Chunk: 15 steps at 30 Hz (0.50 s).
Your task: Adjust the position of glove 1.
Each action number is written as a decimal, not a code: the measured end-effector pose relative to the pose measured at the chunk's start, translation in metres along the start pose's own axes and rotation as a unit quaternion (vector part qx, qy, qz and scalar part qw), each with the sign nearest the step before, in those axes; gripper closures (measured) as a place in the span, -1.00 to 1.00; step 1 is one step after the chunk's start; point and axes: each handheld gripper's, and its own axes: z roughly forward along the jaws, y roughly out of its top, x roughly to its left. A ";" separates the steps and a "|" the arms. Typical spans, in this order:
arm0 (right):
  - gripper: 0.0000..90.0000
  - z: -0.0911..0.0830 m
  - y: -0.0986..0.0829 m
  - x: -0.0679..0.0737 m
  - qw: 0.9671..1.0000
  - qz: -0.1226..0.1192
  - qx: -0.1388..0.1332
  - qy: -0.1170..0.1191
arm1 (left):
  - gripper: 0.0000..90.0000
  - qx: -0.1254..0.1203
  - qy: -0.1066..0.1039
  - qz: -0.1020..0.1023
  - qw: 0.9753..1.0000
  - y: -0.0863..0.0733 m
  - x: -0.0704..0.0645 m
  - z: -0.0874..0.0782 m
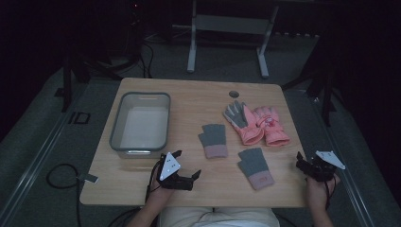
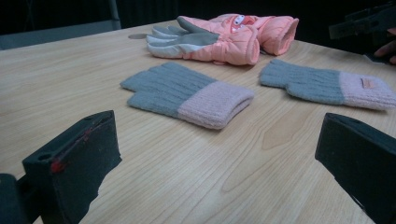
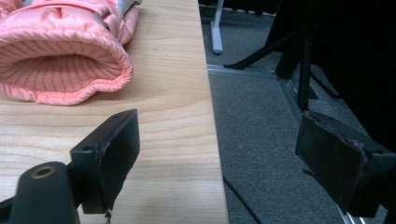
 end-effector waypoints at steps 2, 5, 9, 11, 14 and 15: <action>-0.70 0.000 0.000 0.000 1.000 0.003 0.001 0.000 | -1.00 0.000 0.000 0.000 1.000 0.000 0.000 0.000; -0.70 0.001 0.000 -0.001 1.000 0.004 0.004 0.003 | -1.00 0.001 -0.002 0.002 1.000 0.000 0.000 0.000; -0.71 0.002 0.001 -0.001 1.000 0.002 0.009 0.018 | -1.00 0.001 -0.003 0.004 1.000 0.000 0.000 0.000; -0.72 0.002 0.002 -0.002 1.000 0.002 0.012 0.025 | -1.00 0.001 -0.003 0.004 1.000 0.000 0.000 0.000; -0.74 0.002 0.005 0.000 0.999 -0.011 0.021 0.032 | -1.00 0.001 -0.004 0.003 1.000 0.000 0.000 0.000; -0.74 0.002 0.006 0.001 0.999 -0.012 0.025 0.035 | -1.00 0.001 -0.004 0.003 1.000 0.000 0.000 0.000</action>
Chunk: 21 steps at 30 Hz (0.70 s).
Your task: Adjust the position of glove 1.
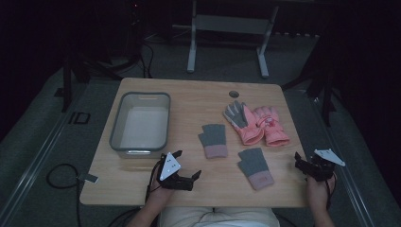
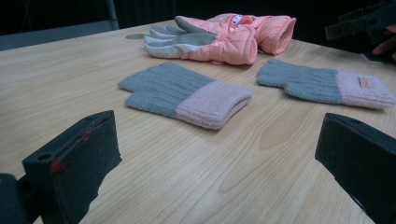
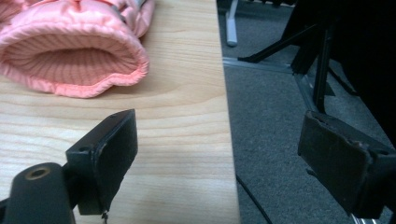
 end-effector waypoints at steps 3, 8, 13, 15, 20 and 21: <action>-0.74 -0.002 0.005 0.001 1.000 0.006 0.002 0.013 | -1.00 -0.001 -0.001 -0.002 1.000 0.000 0.000 0.000; -0.74 -0.010 0.018 0.003 1.000 0.006 -0.010 0.008 | -1.00 0.000 -0.001 0.000 1.000 0.000 0.000 0.000; -0.74 -0.019 0.033 0.005 0.999 0.012 -0.035 0.004 | -1.00 -0.001 -0.002 -0.002 1.000 0.000 0.000 0.000; -0.74 -0.027 0.044 0.008 0.998 0.012 -0.056 -0.003 | -1.00 -0.002 -0.003 -0.003 1.000 0.000 0.000 0.000; -0.70 -0.025 0.061 0.021 1.000 0.003 -0.017 0.026 | -1.00 -0.002 -0.003 -0.005 1.000 0.000 0.000 0.000; -0.69 -0.023 0.064 0.023 0.999 0.009 -0.011 0.042 | -1.00 -0.002 -0.002 -0.005 1.000 0.000 0.000 0.000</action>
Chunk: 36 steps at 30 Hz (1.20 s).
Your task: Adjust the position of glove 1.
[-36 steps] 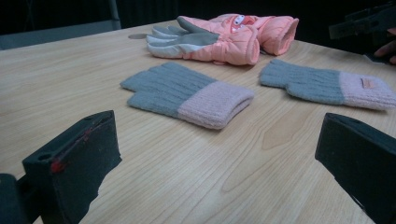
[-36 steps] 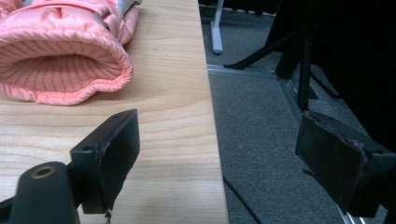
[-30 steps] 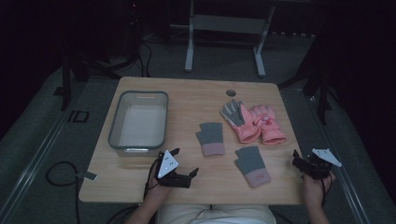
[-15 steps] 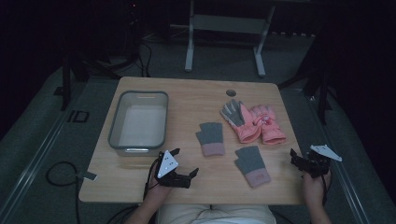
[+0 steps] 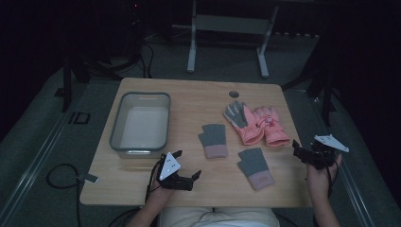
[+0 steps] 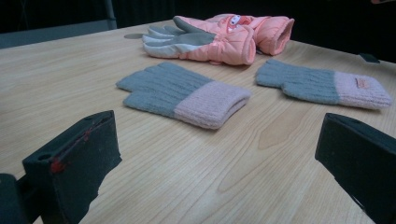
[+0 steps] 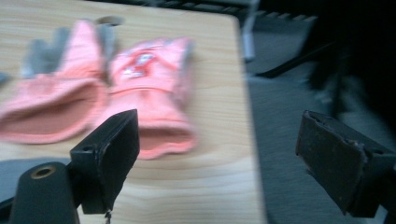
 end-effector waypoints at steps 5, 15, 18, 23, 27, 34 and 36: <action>-0.71 0.004 0.012 0.014 1.000 -0.002 0.006 0.015 | -1.00 0.000 -0.001 0.000 1.000 0.000 0.000 0.000; -0.75 0.007 0.050 0.043 0.999 -0.005 -0.025 0.046 | -1.00 0.001 -0.001 0.001 1.000 0.000 0.000 0.000; -0.76 0.009 0.059 0.052 0.998 0.004 -0.031 0.062 | -1.00 0.001 -0.003 -0.002 1.000 0.000 0.000 0.000; -0.76 0.012 0.074 0.070 0.996 -0.001 -0.042 0.081 | -1.00 -0.001 -0.005 -0.003 1.000 0.000 0.001 0.000; -0.76 0.016 0.082 0.085 0.994 -0.015 -0.043 0.097 | -1.00 -0.001 -0.007 -0.003 1.000 0.000 0.001 0.000; -0.72 0.021 0.092 0.107 0.990 -0.043 -0.044 0.127 | -1.00 0.000 -0.008 -0.002 1.000 0.000 0.001 0.000; -0.71 0.026 0.093 0.118 0.989 -0.047 -0.049 0.135 | -1.00 0.001 -0.007 -0.002 1.000 0.000 0.000 0.000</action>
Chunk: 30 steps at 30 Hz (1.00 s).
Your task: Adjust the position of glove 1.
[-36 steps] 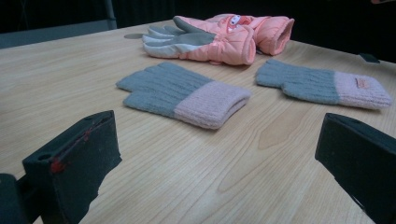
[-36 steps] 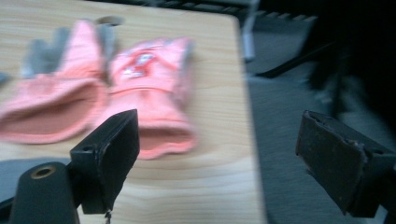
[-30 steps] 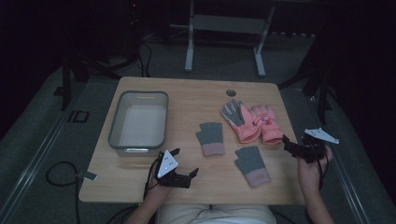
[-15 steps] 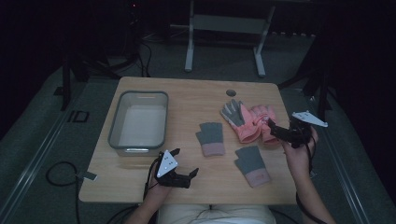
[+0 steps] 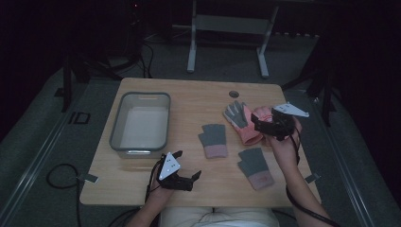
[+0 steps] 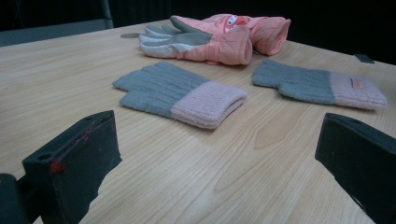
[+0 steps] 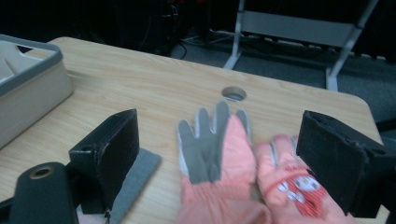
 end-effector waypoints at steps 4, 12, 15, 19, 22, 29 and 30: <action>-0.68 0.008 0.001 0.011 1.000 -0.006 0.003 0.010 | -1.00 0.000 -0.001 -0.002 1.000 0.000 0.001 0.000; -0.64 0.037 0.001 0.043 0.998 -0.020 0.022 0.052 | -1.00 0.001 -0.005 -0.001 1.000 0.000 0.001 0.000; -0.57 0.051 -0.003 0.057 0.996 -0.023 0.034 0.078 | -1.00 0.002 -0.006 0.000 1.000 0.000 0.001 0.000; -0.50 0.065 -0.010 0.070 0.993 -0.033 0.053 0.098 | -1.00 0.002 -0.008 -0.001 1.000 0.000 0.001 0.000; -0.47 0.071 -0.014 0.074 0.992 -0.035 0.061 0.102 | -1.00 0.003 -0.009 -0.001 1.000 0.000 0.001 0.000; -0.23 0.098 -0.041 0.088 0.985 -0.041 0.117 0.121 | -1.00 0.002 -0.010 0.000 1.000 0.000 0.001 0.000; -0.19 0.100 -0.044 0.088 0.984 -0.042 0.122 0.120 | -1.00 0.002 -0.010 0.001 1.000 0.000 0.001 0.000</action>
